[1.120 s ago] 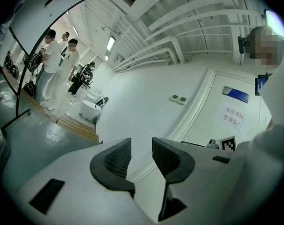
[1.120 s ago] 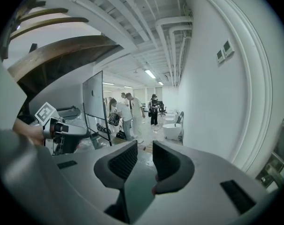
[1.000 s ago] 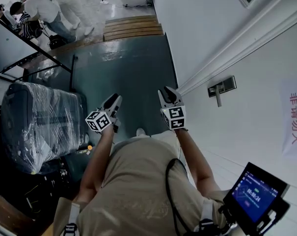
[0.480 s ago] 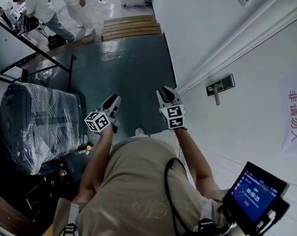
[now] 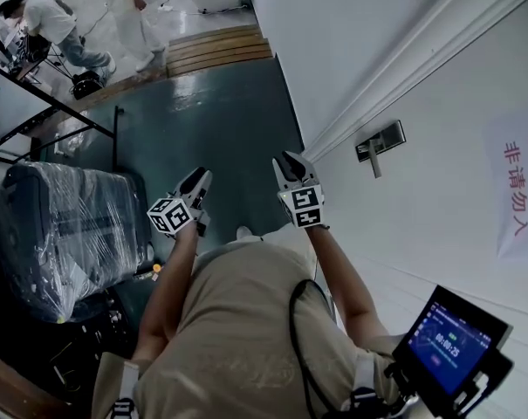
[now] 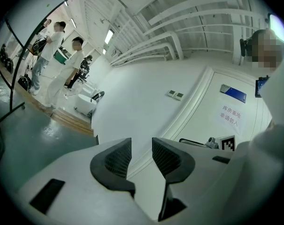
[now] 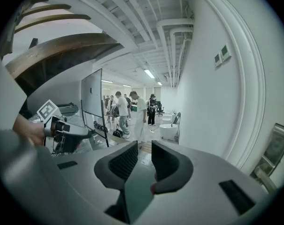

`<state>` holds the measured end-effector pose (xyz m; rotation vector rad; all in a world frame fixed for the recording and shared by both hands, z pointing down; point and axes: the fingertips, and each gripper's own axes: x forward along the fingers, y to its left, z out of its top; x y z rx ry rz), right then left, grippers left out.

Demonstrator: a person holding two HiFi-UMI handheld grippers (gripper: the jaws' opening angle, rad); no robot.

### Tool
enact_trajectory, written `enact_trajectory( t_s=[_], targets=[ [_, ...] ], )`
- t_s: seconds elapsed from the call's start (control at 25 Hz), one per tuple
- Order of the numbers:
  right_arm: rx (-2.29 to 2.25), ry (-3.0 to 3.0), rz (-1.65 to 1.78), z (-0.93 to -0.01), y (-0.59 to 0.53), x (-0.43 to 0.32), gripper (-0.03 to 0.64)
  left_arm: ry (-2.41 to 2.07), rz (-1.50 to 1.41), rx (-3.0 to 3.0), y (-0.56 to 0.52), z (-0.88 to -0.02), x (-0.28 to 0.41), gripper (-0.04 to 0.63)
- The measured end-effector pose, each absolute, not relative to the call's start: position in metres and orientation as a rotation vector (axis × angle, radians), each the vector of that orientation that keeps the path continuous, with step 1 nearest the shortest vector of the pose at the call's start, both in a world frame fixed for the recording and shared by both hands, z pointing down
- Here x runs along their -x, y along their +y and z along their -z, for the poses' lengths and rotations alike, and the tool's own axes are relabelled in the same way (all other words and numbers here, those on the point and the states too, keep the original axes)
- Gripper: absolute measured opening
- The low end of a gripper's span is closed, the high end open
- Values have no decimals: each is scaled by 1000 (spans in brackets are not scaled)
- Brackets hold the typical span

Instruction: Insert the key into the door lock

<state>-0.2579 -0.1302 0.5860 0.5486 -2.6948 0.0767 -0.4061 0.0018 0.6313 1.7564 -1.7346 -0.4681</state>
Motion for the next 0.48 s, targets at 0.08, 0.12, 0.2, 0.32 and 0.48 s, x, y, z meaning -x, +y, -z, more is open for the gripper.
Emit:
enact_trajectory(
  t_s=[0.08, 0.12, 0.2, 0.32, 0.48],
  targets=[
    [-572, -2705, -95, -581, -143, 243, 86, -1724, 451, -1769, -14, -628, 394, 145],
    [-581, -2706, -101, -580, -148, 236, 86, -1716, 446, -1775, -21, -627, 388, 145],
    [-592, -2705, -106, -581, -153, 226, 86, -1699, 441, -1788, -31, -628, 379, 144],
    [-619, -2704, -104, -580, -158, 220, 86, -1670, 432, -1805, -40, -632, 373, 144],
    [-664, -2711, -105, -575, -171, 216, 86, -1631, 415, -1828, -55, -634, 366, 145]
  ],
)
